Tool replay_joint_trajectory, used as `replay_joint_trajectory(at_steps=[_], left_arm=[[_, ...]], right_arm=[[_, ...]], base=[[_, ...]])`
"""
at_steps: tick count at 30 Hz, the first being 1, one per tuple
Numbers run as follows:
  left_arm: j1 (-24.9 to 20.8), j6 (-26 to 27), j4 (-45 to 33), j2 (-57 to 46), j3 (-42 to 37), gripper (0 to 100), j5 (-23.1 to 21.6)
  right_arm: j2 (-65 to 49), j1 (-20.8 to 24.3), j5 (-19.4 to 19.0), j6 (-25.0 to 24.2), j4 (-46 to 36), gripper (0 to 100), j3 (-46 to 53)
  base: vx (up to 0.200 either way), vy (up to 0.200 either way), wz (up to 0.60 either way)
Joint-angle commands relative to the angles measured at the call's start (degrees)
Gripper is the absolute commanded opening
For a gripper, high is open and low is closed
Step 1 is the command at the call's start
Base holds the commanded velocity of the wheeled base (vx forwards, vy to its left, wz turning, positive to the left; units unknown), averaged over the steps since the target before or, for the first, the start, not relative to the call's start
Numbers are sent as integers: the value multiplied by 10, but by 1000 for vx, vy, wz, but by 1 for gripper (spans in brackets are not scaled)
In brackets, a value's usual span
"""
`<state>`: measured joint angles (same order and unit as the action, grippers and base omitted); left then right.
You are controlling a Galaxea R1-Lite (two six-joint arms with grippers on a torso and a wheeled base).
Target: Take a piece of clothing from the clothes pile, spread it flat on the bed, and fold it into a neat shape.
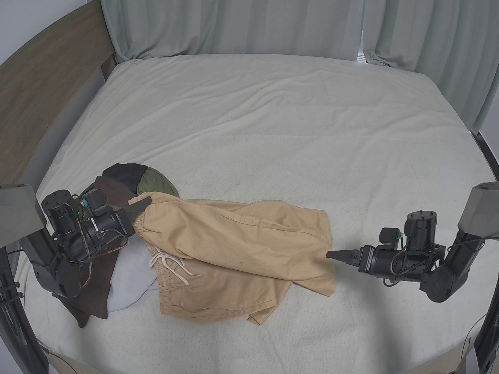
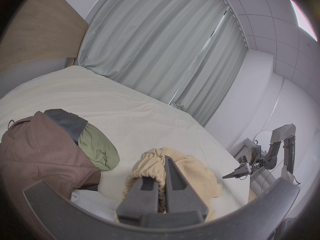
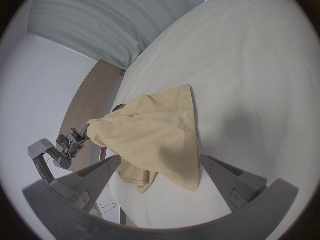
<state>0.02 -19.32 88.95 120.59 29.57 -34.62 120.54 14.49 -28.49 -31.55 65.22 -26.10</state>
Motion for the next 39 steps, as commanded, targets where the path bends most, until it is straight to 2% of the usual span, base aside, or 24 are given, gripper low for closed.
replay_joint_trajectory(at_steps=[1, 12, 20, 24, 29, 39], left_arm=[[0, 0, 1, -1, 0, 0, 0], [-3, 1, 1, -1, 0, 0, 0], [-6, 1, 1, -2, 0, 0, 0], [-6, 1, 1, -1, 0, 0, 0], [-6, 0, 1, -1, 0, 0, 0], [-6, 1, 1, 3, 0, 0, 0]], right_arm=[[49, 6, 11, -4, 16, 100, 3], [117, 20, 18, -59, 98, 100, 2], [154, 22, 17, -70, 130, 100, -4], [155, 36, 15, -109, 151, 100, -11], [152, 50, 14, -174, 231, 100, -4], [69, 49, 12, -176, 228, 100, 16]], base=[[0, 0, 0], [0, 0, 0], [0, 0, 0], [0, 0, 0], [0, 0, 0], [0, 0, 0]])
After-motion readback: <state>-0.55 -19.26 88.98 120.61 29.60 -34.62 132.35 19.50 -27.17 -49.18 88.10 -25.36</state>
